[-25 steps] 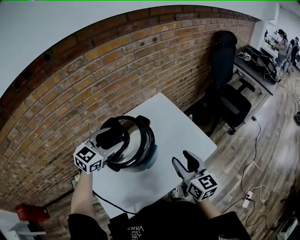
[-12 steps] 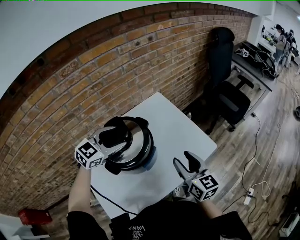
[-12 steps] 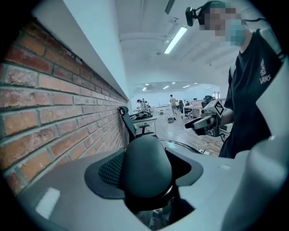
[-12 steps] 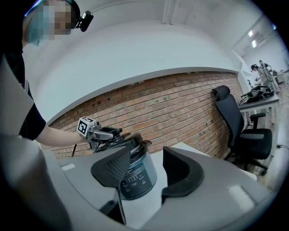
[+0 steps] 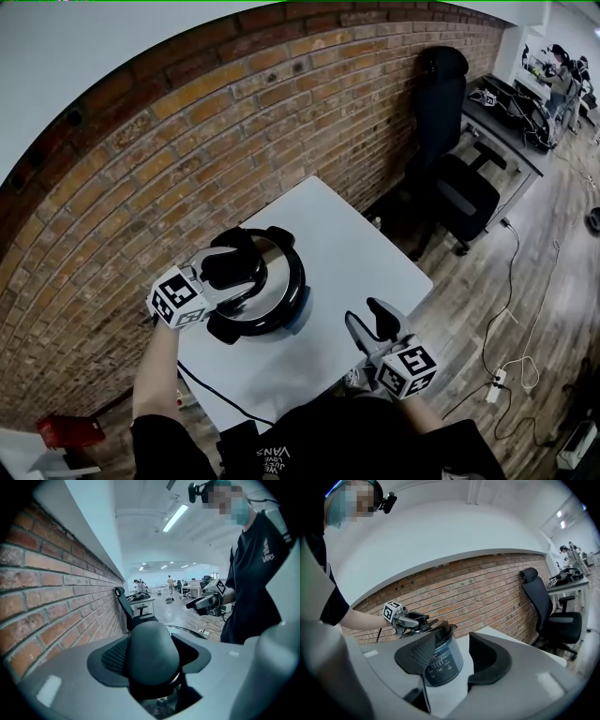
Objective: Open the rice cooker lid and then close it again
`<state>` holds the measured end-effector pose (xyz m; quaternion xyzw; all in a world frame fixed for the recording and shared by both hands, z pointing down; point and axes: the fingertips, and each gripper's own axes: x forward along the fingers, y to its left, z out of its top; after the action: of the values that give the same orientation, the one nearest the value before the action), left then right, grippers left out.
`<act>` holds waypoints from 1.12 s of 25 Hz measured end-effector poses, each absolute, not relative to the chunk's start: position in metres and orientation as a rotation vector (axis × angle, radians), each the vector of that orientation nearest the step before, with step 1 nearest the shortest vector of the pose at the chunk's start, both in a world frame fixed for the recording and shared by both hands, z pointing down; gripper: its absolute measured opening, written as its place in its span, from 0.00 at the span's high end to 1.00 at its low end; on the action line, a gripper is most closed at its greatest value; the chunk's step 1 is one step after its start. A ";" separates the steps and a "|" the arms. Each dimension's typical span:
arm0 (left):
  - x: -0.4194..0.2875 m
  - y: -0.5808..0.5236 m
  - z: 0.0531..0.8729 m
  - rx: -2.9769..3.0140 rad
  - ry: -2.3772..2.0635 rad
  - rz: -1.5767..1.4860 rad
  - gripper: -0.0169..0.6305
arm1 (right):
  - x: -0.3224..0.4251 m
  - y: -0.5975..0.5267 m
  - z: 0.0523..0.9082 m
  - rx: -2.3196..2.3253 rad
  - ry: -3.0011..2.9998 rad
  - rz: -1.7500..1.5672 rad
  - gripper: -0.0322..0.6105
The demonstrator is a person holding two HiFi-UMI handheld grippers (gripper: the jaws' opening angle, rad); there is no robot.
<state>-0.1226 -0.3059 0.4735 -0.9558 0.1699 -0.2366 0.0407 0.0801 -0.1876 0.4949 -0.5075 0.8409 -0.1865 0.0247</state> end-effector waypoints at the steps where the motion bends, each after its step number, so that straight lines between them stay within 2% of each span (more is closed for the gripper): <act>1: -0.122 -0.306 0.473 -2.935 0.504 -0.723 0.54 | 0.080 -0.188 0.494 -1.564 2.603 -0.575 0.61; 28: -0.120 -0.305 0.476 -2.928 0.401 -0.788 0.53 | 0.079 -0.200 0.504 -1.492 2.640 -0.621 0.61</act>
<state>-0.1202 -0.3050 0.4763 -0.9565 0.1311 -0.2573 0.0413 0.0786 -0.2003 0.5041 -0.4819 0.8527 -0.2005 0.0233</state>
